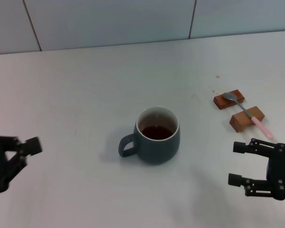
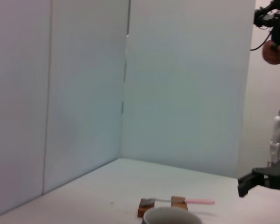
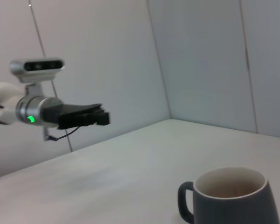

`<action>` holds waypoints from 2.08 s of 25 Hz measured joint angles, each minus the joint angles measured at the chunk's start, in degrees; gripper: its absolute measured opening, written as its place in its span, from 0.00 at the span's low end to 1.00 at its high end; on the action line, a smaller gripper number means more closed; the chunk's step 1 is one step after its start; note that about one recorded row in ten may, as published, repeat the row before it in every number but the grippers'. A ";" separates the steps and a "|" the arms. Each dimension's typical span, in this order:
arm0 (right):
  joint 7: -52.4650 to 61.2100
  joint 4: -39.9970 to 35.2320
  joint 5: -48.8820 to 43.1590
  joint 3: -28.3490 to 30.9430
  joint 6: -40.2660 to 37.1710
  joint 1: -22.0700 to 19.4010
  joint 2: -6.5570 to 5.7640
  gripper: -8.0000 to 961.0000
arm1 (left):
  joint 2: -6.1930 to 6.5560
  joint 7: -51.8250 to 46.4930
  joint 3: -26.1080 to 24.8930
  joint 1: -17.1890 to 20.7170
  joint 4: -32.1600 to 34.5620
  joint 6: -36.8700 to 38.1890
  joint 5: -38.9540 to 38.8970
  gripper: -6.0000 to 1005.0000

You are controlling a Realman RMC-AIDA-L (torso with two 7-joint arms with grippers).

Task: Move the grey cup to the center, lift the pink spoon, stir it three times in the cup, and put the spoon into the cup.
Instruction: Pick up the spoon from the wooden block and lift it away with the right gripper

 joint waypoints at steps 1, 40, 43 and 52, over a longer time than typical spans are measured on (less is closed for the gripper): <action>0.00 0.02 0.00 0.49 0.00 -0.08 0.06 0.86 | 0.00 0.00 0.00 0.00 0.00 0.00 0.00 0.02; -0.26 6.02 0.56 3.84 0.20 0.01 -0.48 0.86 | -2.84 4.02 2.69 -0.43 -0.03 -5.22 0.52 0.83; -0.17 16.50 3.27 8.66 -1.90 -0.67 -1.59 0.86 | -2.88 4.12 2.69 -0.45 -0.03 -5.46 0.45 0.83; 10.47 28.34 5.05 26.59 -2.66 -6.91 0.15 0.86 | -2.80 4.16 2.34 -0.36 -0.03 -6.04 0.26 0.83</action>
